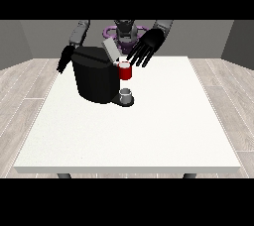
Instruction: Insert the coffee pod into the coffee machine and close the lid
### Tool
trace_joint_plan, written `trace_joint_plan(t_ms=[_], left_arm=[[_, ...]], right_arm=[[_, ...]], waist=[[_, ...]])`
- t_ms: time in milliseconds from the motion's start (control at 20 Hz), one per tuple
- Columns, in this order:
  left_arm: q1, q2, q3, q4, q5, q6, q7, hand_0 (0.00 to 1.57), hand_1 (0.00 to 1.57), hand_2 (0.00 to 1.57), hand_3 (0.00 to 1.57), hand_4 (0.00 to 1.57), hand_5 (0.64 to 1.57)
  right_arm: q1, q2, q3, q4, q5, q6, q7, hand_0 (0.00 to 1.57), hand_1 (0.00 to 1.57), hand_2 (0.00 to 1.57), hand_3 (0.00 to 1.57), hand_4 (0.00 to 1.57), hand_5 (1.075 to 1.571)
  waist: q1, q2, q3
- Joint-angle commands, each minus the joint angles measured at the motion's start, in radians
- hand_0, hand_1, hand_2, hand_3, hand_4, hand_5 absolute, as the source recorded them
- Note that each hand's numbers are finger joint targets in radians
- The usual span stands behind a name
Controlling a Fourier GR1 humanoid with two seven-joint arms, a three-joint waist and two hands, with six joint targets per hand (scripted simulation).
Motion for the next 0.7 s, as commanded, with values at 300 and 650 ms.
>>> trace_joint_plan(t_ms=[300,650], left_arm=[[0.239,-0.238,0.189,-0.024,0.279,0.001,-0.055,0.0,0.0,0.0,0.0,0.2,1.571],[0.523,-0.395,0.337,0.019,0.488,-0.043,-0.111,0.0,0.0,0.0,0.0,0.27,1.571]], right_arm=[[0.202,0.02,-0.013,0.06,-0.013,0.001,-0.031,0.0,0.0,0.0,0.0,0.0,1.571],[0.344,0.013,-0.028,0.049,-0.022,0.004,-0.04,0.0,0.0,0.0,0.0,0.0,1.571]], waist=[[0.155,-0.256,-0.0038],[0.259,-0.467,-0.0027]])
